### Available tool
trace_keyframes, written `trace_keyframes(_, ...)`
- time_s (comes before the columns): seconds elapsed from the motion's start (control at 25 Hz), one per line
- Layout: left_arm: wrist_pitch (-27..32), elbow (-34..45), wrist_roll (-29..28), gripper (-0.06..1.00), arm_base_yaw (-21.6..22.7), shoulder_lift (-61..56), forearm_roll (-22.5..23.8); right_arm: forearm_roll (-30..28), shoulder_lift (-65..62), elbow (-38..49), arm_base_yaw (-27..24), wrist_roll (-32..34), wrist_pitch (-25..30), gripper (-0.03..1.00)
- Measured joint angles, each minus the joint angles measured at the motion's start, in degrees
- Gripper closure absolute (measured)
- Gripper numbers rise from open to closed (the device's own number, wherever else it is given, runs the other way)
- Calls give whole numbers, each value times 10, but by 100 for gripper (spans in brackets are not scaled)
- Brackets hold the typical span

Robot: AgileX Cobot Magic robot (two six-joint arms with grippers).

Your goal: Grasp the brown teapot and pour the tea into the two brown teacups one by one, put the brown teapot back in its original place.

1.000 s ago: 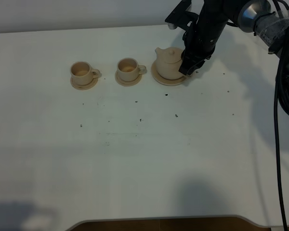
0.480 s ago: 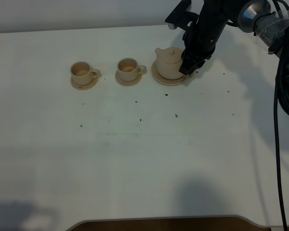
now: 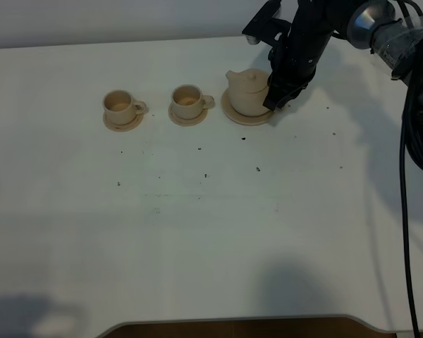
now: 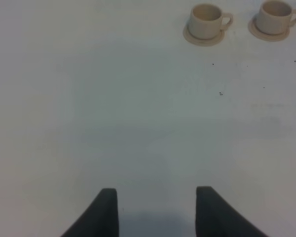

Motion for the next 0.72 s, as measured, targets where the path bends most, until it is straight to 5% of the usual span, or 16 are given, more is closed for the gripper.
trace_keyframes(0.32,0,0,0,58,0,0,0,1,1,0,0,0,-1,84)
trace_keyframes(0.72,0,0,0,58,0,0,0,14,1,0,0,2,1,85)
